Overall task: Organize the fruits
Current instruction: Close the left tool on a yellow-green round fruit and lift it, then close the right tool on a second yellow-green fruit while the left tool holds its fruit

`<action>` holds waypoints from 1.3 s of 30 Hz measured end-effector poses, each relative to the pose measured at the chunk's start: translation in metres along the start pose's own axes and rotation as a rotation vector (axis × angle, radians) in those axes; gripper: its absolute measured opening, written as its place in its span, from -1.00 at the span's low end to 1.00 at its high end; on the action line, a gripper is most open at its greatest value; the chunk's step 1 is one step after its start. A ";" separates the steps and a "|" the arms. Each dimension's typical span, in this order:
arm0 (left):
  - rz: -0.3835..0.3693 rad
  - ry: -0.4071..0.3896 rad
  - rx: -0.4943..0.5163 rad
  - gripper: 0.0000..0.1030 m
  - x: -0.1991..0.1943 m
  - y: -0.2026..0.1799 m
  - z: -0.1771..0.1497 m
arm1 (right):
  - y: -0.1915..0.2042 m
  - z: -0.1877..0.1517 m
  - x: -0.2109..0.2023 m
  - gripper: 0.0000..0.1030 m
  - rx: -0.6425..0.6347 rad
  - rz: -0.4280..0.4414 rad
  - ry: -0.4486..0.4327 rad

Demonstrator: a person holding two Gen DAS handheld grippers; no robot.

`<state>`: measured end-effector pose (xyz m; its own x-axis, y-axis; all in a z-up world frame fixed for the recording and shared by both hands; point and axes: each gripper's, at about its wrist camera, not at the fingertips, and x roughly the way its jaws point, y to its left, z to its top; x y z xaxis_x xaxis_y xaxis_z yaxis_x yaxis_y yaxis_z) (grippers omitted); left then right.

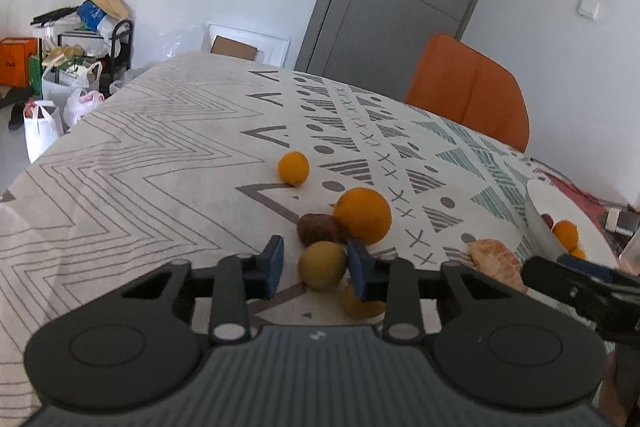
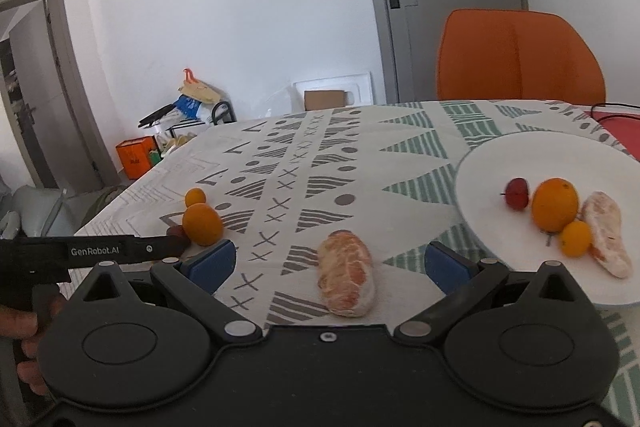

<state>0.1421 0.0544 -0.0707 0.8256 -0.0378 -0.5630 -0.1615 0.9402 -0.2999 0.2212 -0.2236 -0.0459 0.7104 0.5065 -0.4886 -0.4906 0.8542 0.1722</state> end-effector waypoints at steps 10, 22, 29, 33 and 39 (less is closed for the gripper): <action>-0.007 -0.020 -0.045 -0.53 -0.014 0.020 0.008 | 0.024 0.004 0.013 0.97 -0.040 0.039 0.018; 0.043 -0.057 -0.064 -0.53 -0.029 0.045 0.010 | 0.060 0.011 0.031 0.77 -0.107 0.110 0.050; 0.083 -0.078 -0.088 -0.53 -0.036 0.064 0.011 | 0.074 0.019 0.049 0.52 -0.126 0.142 0.071; 0.106 -0.081 -0.100 -0.53 -0.039 0.073 0.012 | 0.081 0.020 0.059 0.52 -0.130 0.161 0.090; 0.128 -0.084 -0.114 -0.53 -0.041 0.083 0.012 | 0.096 0.013 0.064 0.52 -0.157 0.190 0.124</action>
<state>0.1016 0.1384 -0.0635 0.8357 0.1130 -0.5374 -0.3247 0.8909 -0.3175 0.2259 -0.1073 -0.0495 0.5356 0.6296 -0.5627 -0.6883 0.7116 0.1411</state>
